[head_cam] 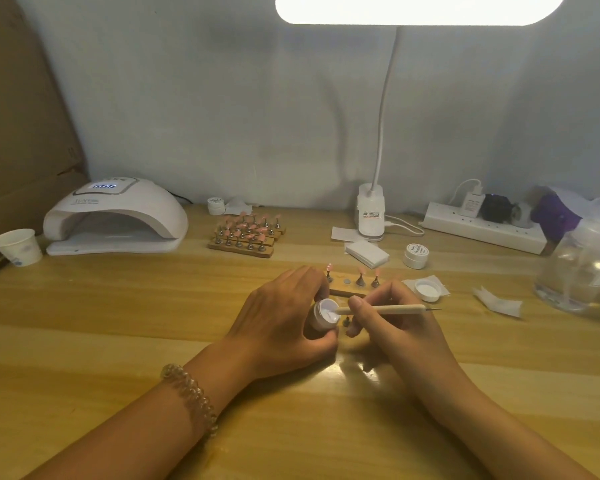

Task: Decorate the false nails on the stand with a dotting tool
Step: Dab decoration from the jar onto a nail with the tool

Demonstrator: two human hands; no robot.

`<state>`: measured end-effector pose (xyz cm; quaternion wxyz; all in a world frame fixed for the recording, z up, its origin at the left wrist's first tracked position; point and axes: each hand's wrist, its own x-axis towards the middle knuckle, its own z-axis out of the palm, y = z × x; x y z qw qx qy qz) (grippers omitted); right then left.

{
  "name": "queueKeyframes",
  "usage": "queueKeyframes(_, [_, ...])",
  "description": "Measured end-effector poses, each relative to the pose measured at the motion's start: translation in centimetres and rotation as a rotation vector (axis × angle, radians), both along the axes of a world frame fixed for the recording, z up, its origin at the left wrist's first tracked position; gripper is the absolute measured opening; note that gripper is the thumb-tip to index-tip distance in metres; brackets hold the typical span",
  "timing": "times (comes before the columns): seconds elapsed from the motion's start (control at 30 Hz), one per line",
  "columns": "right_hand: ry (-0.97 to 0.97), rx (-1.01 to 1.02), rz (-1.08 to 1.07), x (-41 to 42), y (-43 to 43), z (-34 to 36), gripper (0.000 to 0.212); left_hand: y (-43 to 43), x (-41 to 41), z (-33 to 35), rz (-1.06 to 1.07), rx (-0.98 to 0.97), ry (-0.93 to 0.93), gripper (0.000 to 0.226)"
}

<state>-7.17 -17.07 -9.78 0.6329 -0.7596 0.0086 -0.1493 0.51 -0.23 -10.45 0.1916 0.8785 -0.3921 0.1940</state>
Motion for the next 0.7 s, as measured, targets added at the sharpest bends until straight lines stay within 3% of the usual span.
queueKeyframes(0.43, [-0.052,0.047,-0.029,0.2,-0.4,-0.2,0.023,0.1,0.2,-0.1,-0.007,-0.058,0.045,0.035])
queueKeyframes(0.7, [-0.031,0.267,-0.057,0.3,-0.8,0.0,0.026,0.0,1.0,-0.7,0.105,-0.102,0.168,0.041])
